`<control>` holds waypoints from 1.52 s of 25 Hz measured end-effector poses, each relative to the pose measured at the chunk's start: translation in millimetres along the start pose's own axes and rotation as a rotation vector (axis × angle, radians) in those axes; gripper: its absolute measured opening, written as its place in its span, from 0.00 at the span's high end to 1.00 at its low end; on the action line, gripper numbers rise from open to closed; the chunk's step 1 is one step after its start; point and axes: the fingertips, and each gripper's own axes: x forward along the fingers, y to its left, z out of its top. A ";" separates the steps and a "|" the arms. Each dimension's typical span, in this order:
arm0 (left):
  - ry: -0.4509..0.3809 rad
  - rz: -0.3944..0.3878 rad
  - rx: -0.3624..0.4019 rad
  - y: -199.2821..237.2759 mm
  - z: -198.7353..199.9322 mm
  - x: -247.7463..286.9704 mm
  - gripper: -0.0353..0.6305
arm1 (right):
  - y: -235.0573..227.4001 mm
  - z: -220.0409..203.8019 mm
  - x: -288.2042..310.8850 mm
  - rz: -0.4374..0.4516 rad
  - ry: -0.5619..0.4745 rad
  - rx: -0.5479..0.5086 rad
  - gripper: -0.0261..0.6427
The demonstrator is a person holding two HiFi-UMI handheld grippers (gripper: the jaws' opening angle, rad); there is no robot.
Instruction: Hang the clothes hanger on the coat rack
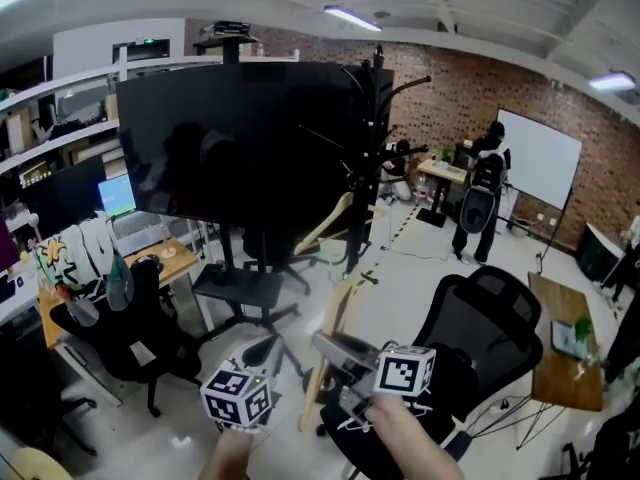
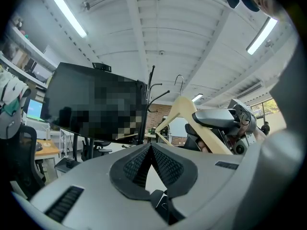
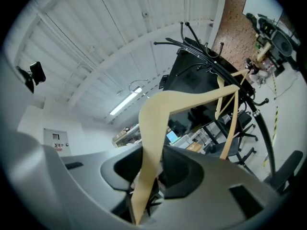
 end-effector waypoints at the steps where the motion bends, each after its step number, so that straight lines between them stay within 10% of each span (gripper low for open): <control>1: -0.004 -0.002 -0.002 6.3 2.8 -1.1 0.96 | 2.7 1.8 7.1 0.008 -0.003 0.003 0.76; 24: -0.033 -0.128 0.016 80.0 40.7 -34.5 0.96 | 9.7 57.3 126.5 0.013 -0.015 -0.023 0.75; 38: -0.050 -0.120 0.040 100.2 64.6 22.8 0.96 | -22.3 111.4 167.6 0.167 -0.037 0.047 0.75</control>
